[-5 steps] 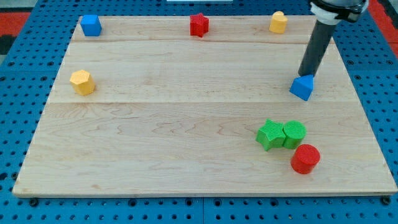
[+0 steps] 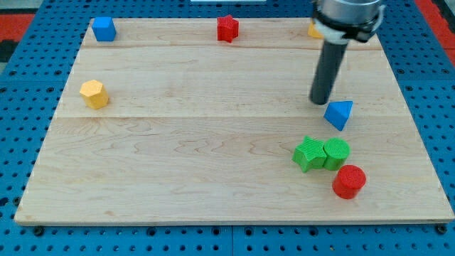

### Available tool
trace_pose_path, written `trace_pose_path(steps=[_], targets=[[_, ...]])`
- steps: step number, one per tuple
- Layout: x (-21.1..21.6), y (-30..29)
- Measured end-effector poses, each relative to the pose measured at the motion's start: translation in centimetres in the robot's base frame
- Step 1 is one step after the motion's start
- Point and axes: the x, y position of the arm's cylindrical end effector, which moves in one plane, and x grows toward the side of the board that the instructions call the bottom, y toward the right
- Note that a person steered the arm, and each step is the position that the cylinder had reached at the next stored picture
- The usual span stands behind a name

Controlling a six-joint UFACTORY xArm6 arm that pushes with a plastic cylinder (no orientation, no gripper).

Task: Place the yellow heart to the top of the green star

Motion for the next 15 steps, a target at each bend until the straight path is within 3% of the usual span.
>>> trace_pose_path(steps=[1, 2, 3, 5, 6, 7, 8, 9, 10, 11, 13, 15], targets=[[2.4, 2.6], [5.6, -0.6], [5.5, 2.2], [-2.5, 7.7], [-10.0, 12.7], [-16.7, 14.2], [-20.4, 10.6], [-20.9, 2.1], [-18.6, -3.9], [-13.5, -4.1], [-16.2, -6.7], [-10.7, -17.0]])
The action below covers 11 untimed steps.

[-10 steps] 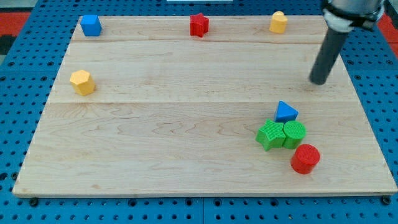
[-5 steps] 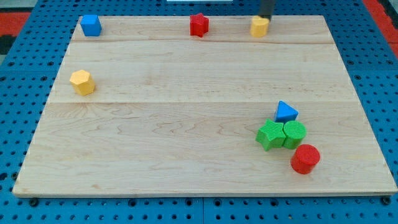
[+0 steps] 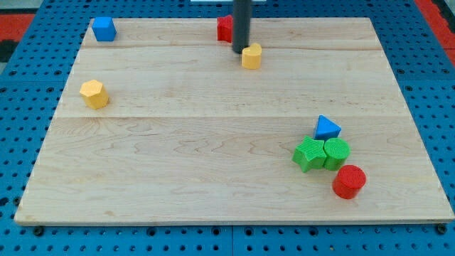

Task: Place the yellow heart to the top of the green star

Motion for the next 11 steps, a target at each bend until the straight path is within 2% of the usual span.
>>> trace_pose_path(steps=[1, 2, 3, 4, 5, 7, 9, 11], targets=[[3.8, 3.7], [3.4, 1.0], [1.0, 0.2], [-0.1, 7.7], [5.5, 11.9], [2.2, 5.5], [-1.8, 14.1], [6.2, 14.3]])
